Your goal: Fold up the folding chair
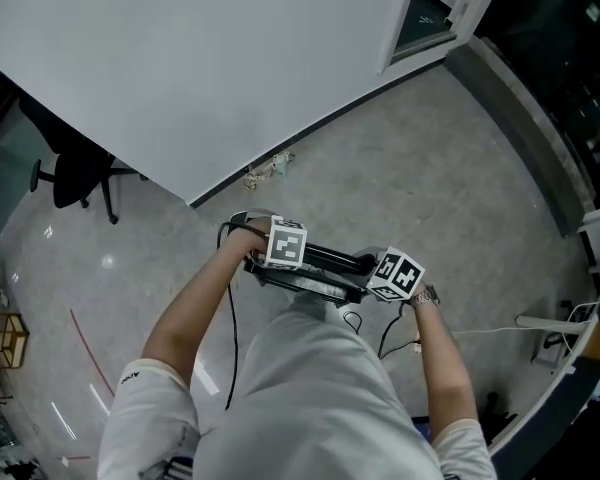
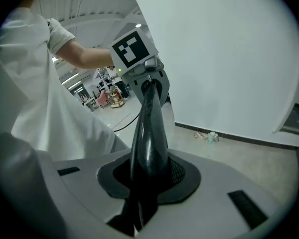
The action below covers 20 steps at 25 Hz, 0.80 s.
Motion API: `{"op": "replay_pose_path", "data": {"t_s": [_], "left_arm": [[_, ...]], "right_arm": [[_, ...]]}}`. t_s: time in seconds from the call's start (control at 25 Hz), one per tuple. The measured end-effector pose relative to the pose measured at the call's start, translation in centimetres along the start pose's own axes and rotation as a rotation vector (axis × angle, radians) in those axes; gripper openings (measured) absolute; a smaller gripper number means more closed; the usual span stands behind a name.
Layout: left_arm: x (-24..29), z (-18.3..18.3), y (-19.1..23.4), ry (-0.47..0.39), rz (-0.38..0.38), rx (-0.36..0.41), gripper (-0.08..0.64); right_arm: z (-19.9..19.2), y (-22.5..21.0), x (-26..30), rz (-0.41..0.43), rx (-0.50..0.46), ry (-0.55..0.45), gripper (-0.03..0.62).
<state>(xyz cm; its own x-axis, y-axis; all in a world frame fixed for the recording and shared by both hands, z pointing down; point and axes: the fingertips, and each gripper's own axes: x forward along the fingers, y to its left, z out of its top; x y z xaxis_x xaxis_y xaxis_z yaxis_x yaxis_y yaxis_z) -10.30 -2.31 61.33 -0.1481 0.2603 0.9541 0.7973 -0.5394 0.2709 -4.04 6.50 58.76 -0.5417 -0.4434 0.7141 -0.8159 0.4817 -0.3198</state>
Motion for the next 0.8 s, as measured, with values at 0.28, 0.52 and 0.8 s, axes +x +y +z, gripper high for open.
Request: {"op": "replay_pose_path", "data": {"t_s": [0.28,0.52,0.8], "left_arm": [[-0.5,0.9,3.0,0.029,-0.024,0.068,0.072],[-0.1,1.6,4.7,0.111,-0.006,0.129,0.072],[0.1,2.8,5.0,0.126,0.025,0.12,0.066]], "right_arm": [[-0.4,-1.4,-0.7,0.07,0.034,0.223,0.103],[-0.3,-3.9,-1.5,-0.077,0.054,0.272,0.101],[-1.1,-3.8,-2.1,-0.004,0.045,0.262,0.081]]}}
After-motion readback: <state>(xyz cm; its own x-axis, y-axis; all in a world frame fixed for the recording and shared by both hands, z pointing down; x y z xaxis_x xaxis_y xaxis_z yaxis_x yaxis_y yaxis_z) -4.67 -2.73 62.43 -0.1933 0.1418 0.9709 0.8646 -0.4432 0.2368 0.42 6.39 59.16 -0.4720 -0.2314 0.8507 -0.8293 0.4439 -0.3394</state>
